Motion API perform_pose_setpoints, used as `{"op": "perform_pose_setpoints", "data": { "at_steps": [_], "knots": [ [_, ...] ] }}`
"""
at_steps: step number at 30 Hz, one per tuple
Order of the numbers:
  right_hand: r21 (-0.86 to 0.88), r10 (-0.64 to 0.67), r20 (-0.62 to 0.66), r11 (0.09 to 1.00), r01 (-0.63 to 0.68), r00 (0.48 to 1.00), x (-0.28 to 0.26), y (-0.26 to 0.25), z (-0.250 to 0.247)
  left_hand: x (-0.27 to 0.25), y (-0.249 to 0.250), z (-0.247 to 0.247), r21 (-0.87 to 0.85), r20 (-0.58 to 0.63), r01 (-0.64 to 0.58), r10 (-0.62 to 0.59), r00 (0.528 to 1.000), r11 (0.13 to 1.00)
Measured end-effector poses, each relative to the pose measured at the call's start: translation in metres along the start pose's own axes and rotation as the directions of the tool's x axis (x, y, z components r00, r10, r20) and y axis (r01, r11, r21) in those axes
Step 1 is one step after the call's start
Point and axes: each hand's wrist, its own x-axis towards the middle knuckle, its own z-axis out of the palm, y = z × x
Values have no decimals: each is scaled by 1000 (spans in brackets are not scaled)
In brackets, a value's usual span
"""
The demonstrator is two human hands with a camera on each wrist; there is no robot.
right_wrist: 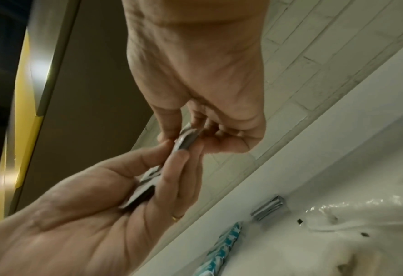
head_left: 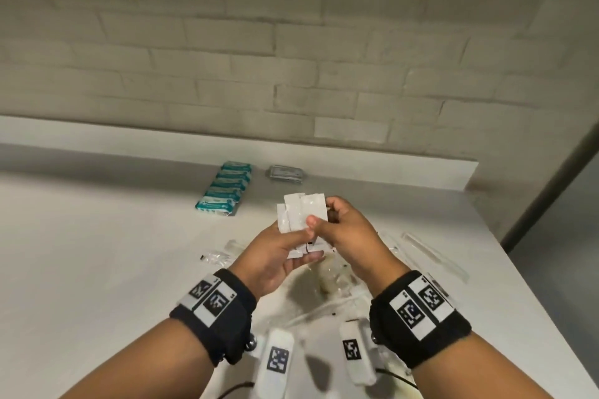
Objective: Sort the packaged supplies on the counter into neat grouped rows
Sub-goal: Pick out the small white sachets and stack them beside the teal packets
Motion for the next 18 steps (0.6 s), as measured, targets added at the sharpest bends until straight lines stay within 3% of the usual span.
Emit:
{"op": "perform_pose_setpoints", "data": {
  "at_steps": [8, 15, 18],
  "knots": [
    [160, 62, -89, 986, -47, 994, 3, -3, 29, -8, 17, -41, 90, 23, 32, -34, 999, 995],
    [110, 64, -163, 993, -46, 985, 10, -3, 49, -9, 27, -62, 103, 82, -17, 9, 997, 994],
    [110, 73, -251, 993, -46, 965, 14, -5, 52, -8, 31, -71, 82, 66, -10, 5, 998, 997]
  ]
}}
